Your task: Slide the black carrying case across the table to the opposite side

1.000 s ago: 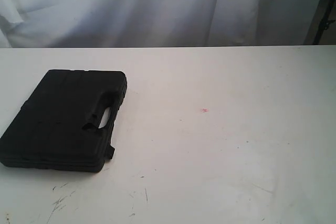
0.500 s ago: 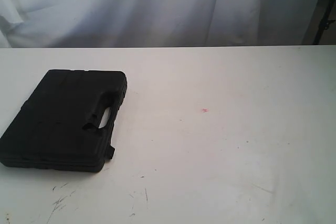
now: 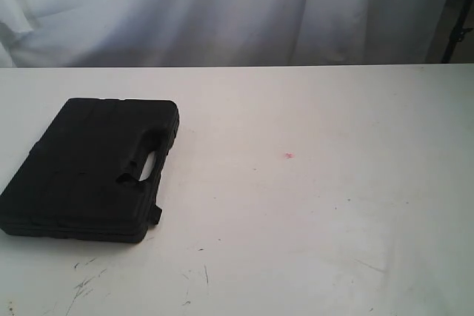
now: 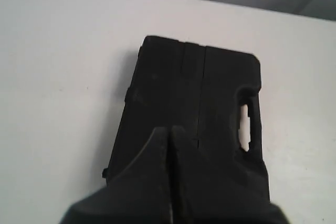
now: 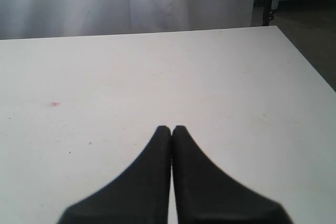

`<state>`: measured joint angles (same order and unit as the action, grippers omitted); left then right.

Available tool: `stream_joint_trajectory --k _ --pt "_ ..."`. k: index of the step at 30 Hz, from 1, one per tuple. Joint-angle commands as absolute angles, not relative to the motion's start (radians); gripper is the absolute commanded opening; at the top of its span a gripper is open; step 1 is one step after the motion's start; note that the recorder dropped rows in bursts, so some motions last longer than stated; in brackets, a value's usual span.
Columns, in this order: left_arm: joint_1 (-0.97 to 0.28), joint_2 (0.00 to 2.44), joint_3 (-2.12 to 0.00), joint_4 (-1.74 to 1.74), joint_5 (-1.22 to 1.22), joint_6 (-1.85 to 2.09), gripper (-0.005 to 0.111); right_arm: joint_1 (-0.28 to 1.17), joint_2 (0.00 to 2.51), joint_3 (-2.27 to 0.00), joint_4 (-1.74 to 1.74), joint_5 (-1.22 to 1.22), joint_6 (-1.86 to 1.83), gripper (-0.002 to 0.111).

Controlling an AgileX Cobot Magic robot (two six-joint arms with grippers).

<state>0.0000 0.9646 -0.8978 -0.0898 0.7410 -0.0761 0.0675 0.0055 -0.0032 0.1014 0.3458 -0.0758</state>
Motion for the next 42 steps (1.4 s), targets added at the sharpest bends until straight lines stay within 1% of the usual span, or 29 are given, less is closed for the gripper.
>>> stream_joint_trajectory --k 1,6,17,30,36,42 --pt "0.000 1.107 -0.985 -0.107 0.832 -0.054 0.000 0.059 0.000 0.000 0.098 0.346 -0.075 0.000" --pt "-0.012 1.239 -1.058 -0.197 0.874 0.029 0.000 0.059 0.000 0.000 0.098 0.346 -0.075 0.000" --pt "-0.197 1.513 -1.190 -0.199 0.875 0.000 0.000 0.059 0.000 0.000 0.098 0.346 -0.075 0.000" --pt "-0.330 1.850 -1.437 -0.158 0.979 -0.093 0.000 0.059 0.000 0.000 0.098 0.346 -0.075 0.000" --pt "-0.372 1.970 -1.531 -0.091 1.017 -0.160 0.000 0.059 0.000 0.000 0.098 0.346 -0.075 0.000" --pt "-0.386 2.051 -1.576 -0.094 1.018 -0.178 0.000 0.059 0.000 0.000 0.098 0.346 -0.075 0.000"
